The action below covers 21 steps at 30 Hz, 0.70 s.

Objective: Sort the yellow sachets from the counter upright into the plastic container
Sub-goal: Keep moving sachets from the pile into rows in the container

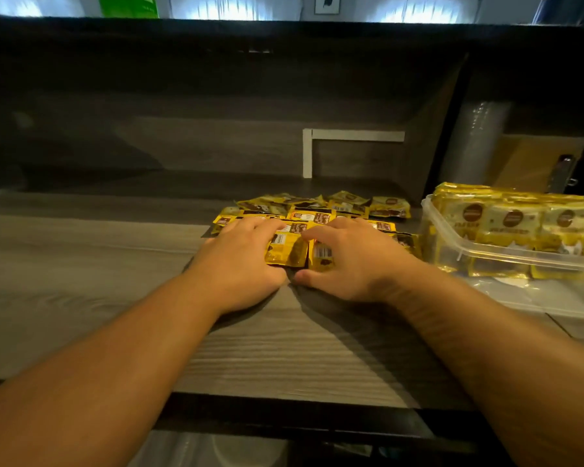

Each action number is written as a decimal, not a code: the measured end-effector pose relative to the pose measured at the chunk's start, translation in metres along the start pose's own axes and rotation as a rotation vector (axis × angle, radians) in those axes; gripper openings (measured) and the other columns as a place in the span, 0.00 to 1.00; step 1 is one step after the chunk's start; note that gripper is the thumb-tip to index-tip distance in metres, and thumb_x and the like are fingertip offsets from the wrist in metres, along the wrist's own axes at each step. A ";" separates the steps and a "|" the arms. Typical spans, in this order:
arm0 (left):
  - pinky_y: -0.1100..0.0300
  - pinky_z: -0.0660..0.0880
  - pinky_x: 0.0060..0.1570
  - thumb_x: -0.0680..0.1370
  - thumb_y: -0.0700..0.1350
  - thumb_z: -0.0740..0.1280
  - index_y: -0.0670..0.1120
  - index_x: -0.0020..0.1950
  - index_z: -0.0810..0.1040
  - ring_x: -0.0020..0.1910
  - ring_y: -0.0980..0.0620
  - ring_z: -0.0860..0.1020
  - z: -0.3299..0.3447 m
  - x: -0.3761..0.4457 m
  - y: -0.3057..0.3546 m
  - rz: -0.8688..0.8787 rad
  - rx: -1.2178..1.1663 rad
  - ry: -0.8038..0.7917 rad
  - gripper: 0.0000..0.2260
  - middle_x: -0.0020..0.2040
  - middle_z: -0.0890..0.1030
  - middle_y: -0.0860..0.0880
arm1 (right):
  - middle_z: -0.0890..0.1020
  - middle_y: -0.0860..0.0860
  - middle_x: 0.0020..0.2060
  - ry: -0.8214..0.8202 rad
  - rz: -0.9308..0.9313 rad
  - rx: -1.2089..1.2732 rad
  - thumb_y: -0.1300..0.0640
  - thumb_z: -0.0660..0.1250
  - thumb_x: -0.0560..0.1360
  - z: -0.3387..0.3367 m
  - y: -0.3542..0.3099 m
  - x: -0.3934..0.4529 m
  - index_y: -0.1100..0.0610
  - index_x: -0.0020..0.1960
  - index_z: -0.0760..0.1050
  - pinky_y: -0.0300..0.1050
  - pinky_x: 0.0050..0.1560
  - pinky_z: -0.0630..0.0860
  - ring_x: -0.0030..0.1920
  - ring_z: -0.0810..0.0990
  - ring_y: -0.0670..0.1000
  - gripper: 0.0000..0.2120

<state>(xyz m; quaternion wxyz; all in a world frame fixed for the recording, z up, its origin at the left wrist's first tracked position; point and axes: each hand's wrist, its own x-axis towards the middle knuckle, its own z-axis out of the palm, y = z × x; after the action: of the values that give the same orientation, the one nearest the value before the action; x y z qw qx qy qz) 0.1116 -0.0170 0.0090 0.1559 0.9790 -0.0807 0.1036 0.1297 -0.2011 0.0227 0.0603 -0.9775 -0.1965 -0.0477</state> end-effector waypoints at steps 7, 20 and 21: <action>0.53 0.68 0.66 0.76 0.44 0.68 0.59 0.65 0.79 0.73 0.50 0.64 0.000 0.004 -0.004 -0.035 -0.124 0.078 0.19 0.75 0.63 0.52 | 0.70 0.46 0.69 0.004 -0.086 0.055 0.39 0.58 0.79 0.004 0.002 -0.002 0.34 0.71 0.63 0.56 0.66 0.70 0.69 0.67 0.54 0.21; 0.52 0.82 0.42 0.71 0.28 0.63 0.52 0.59 0.77 0.48 0.48 0.82 -0.010 -0.009 0.002 0.083 -1.019 0.338 0.24 0.50 0.80 0.47 | 0.72 0.45 0.60 0.005 -0.042 0.186 0.37 0.67 0.73 -0.005 -0.003 -0.010 0.43 0.60 0.65 0.43 0.52 0.71 0.54 0.71 0.47 0.21; 0.45 0.82 0.46 0.71 0.26 0.60 0.51 0.59 0.78 0.50 0.42 0.82 -0.012 -0.009 0.005 0.033 -1.203 0.290 0.26 0.52 0.80 0.43 | 0.72 0.45 0.58 0.020 -0.032 0.191 0.39 0.69 0.72 -0.006 -0.004 -0.012 0.44 0.61 0.64 0.42 0.50 0.71 0.53 0.71 0.47 0.22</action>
<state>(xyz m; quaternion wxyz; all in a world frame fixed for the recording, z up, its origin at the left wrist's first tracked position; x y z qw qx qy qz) 0.1001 -0.0164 0.0199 0.6884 0.6941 -0.1180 0.1742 0.1172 -0.2030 0.0277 0.1546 -0.9635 -0.2149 -0.0395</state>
